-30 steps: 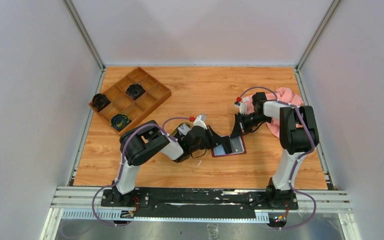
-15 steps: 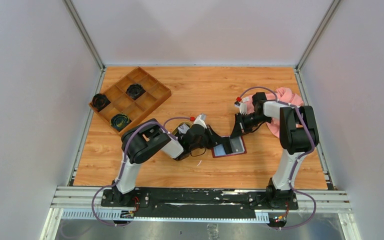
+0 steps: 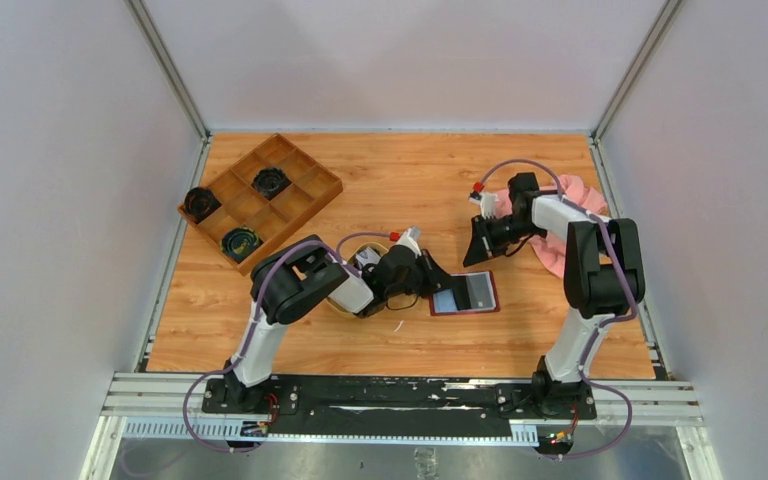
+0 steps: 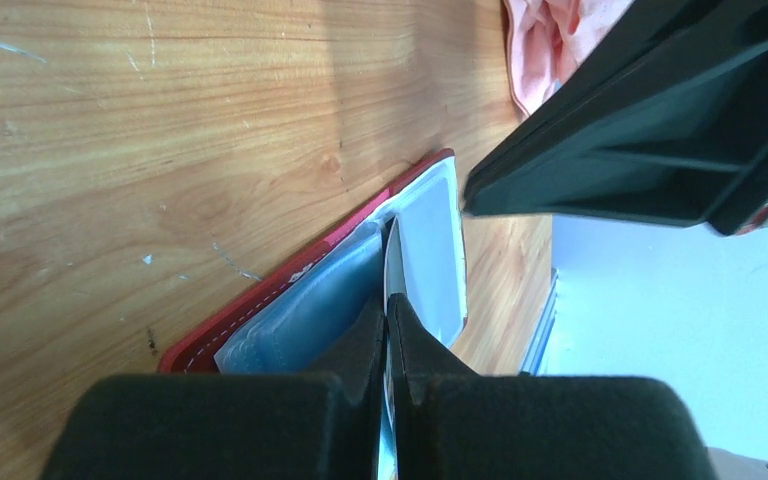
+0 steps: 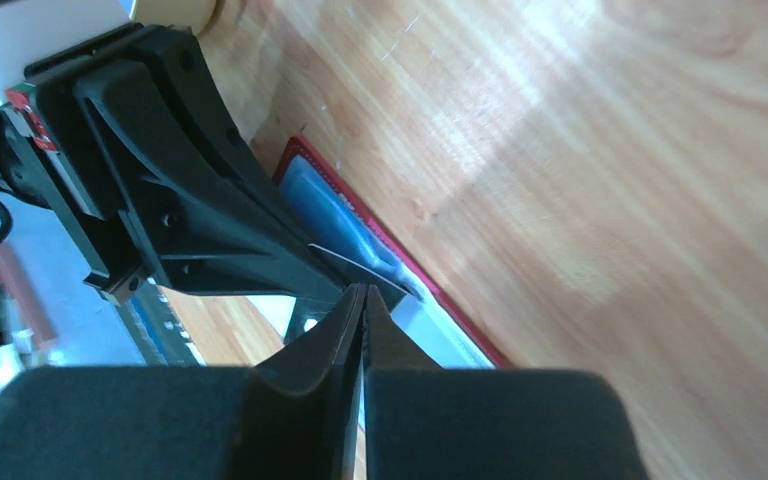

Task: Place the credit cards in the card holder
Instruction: Insert the credit card into the card holder.

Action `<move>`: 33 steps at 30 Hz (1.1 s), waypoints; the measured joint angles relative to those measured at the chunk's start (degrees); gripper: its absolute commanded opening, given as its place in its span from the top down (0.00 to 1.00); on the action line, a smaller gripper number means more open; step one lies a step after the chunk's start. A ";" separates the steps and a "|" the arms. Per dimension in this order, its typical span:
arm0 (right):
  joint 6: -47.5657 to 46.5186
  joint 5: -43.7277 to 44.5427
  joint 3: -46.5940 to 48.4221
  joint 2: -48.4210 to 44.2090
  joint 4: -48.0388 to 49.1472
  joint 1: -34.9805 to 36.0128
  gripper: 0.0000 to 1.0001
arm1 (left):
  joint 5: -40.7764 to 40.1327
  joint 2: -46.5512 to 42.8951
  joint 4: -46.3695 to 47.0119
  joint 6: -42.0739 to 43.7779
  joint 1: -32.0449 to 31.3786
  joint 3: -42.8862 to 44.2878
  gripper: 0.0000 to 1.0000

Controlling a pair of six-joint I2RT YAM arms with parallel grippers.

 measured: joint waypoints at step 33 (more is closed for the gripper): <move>-17.73 24.37 7.56 4.63 -18.93 1.68 0.70 | 2.58 1.22 -1.05 0.28 0.04 2.01 1.00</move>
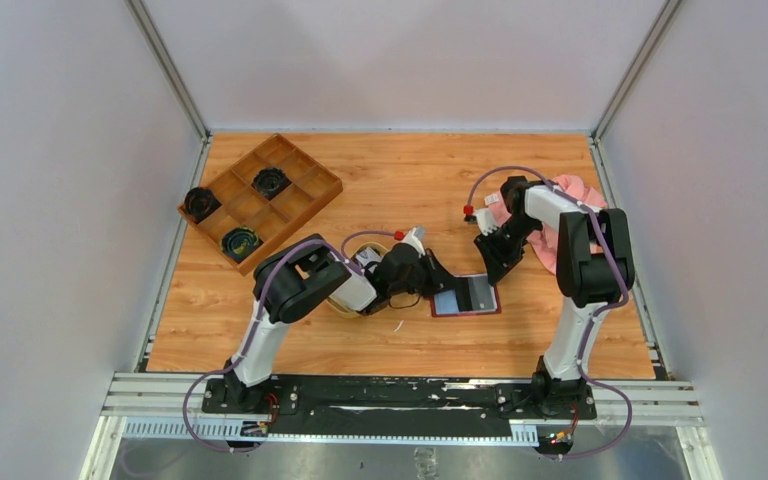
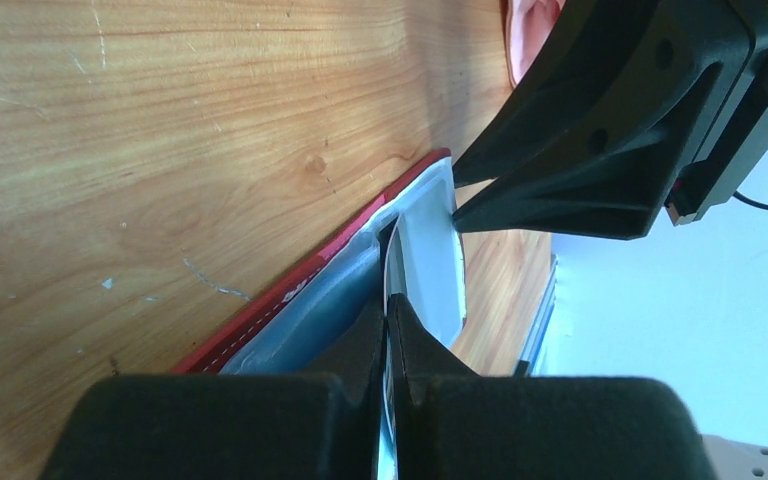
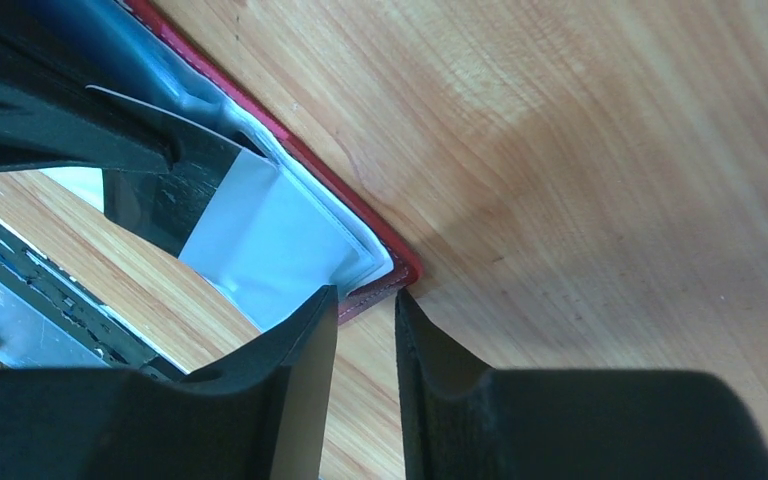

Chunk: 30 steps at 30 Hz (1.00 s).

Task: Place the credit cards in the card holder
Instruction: Insert the credit card into the card holder.

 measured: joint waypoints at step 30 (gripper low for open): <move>1.29 -0.57 0.68 1.20 -1.11 1.40 0.76 | 2.51 -2.71 -10.29 5.25 0.15 3.96 0.49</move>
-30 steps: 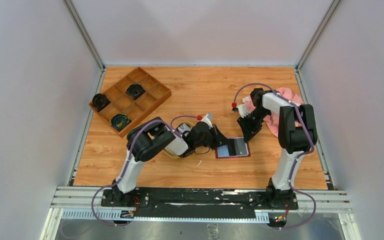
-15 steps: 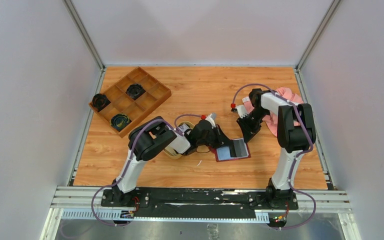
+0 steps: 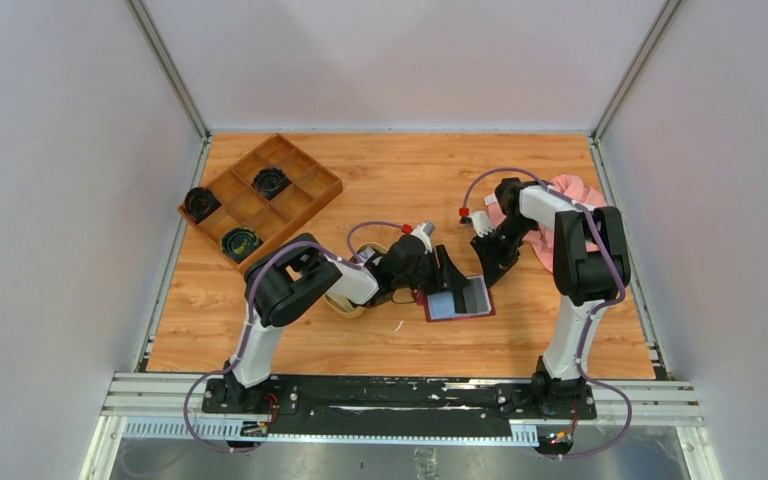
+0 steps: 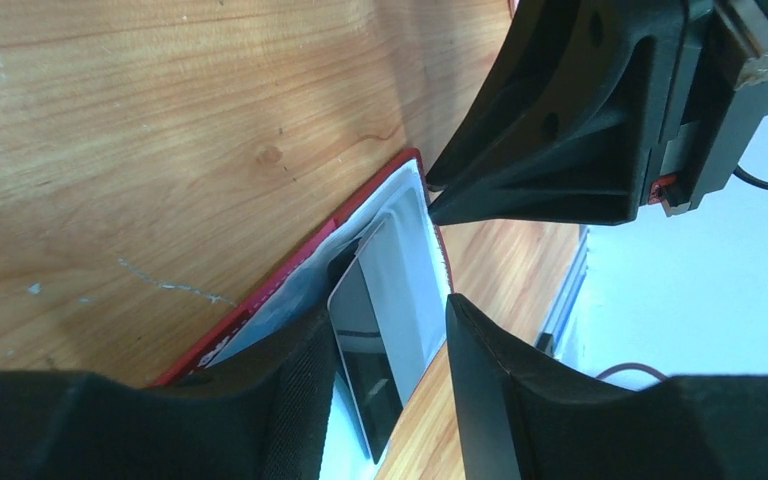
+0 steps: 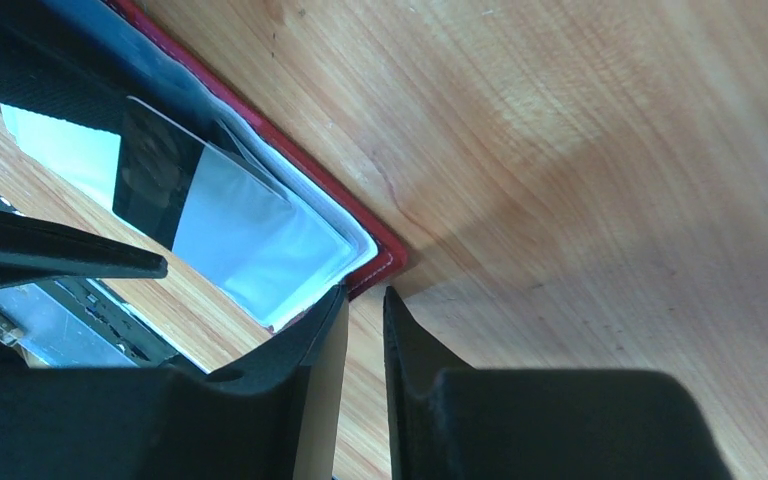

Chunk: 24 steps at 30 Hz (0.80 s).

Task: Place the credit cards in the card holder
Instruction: Insert the credit card into the card holder.

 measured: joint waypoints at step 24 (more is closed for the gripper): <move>0.09 -4.68 -0.46 -0.20 1.84 0.07 0.75 | -6.93 -7.08 -17.29 12.92 0.02 2.32 0.41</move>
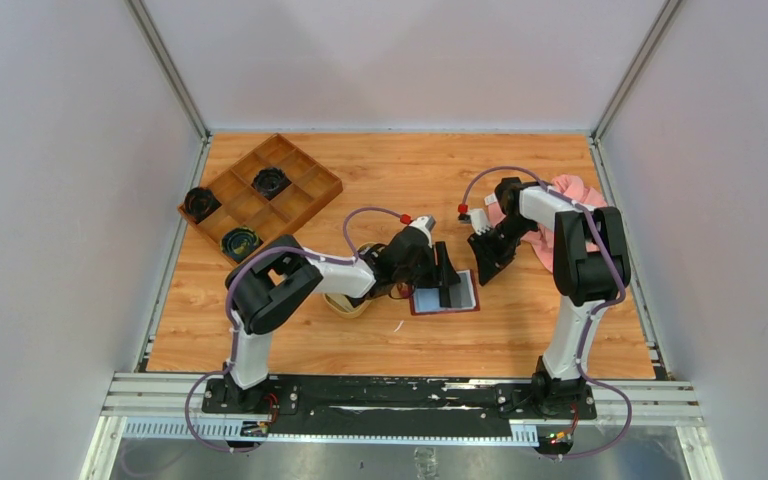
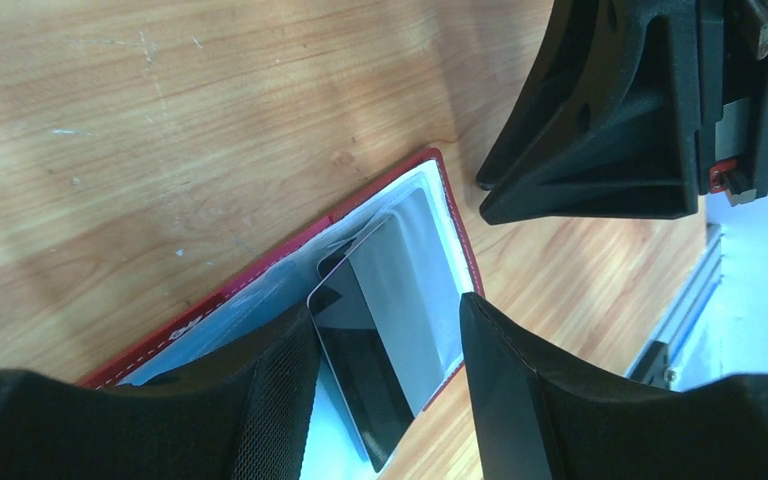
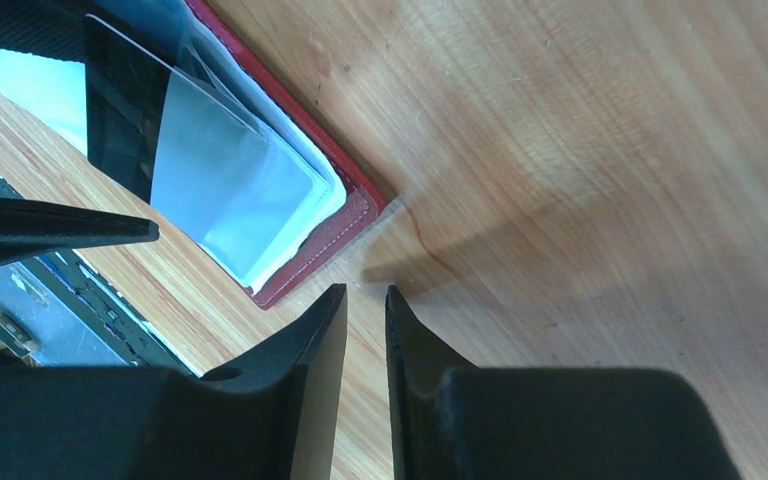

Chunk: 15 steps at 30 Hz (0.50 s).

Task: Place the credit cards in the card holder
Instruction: Insert the credit card into the card holder.

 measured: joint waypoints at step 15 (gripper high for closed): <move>0.20 -2.23 -0.63 -1.33 1.22 0.00 0.75 | -5.31 -2.19 -11.65 8.70 0.09 4.35 0.35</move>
